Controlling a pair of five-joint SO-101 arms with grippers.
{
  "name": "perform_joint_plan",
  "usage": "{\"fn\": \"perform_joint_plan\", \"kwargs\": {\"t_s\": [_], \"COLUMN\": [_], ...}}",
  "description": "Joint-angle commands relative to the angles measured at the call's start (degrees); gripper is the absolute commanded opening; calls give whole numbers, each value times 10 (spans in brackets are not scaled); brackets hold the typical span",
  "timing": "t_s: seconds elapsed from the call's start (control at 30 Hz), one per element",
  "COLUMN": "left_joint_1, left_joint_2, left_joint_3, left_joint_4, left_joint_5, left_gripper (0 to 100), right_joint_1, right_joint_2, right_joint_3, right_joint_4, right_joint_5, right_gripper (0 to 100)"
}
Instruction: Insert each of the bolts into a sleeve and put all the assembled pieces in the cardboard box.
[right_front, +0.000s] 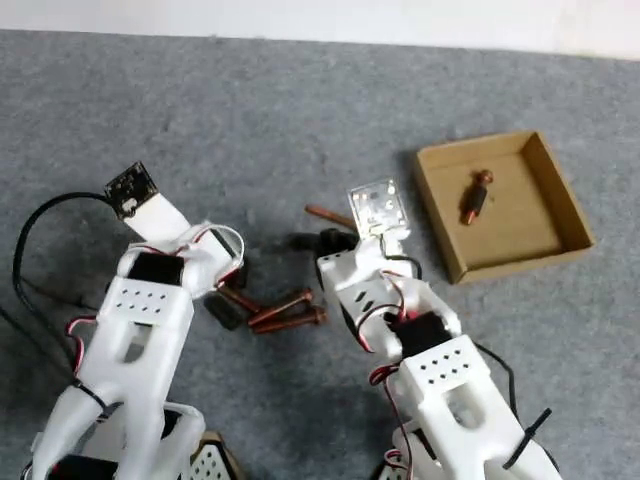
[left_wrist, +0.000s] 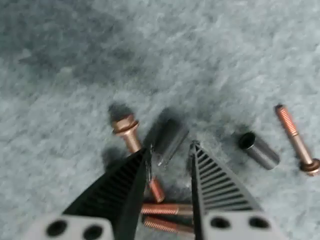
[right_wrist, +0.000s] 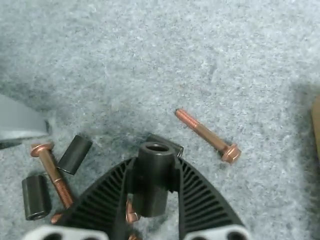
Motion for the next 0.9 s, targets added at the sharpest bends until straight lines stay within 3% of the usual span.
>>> {"fn": "perform_joint_plan", "kwargs": {"t_s": [0.0,0.33,0.87], "left_joint_1": [0,3,0], "left_joint_2": [0,0,61], "left_joint_3": [-15,80,69], "left_joint_4": [11,-121,-128], "left_joint_5": [1,1,1], "left_gripper": [130,130,130], "right_joint_1": [4,4,4], "right_joint_2": [-18,-18,-17], "right_joint_3": [-2,-1,15], "right_joint_4": [-22,-22,-46], "right_joint_5": [7,7,7], "right_gripper": [4,4,5]}}
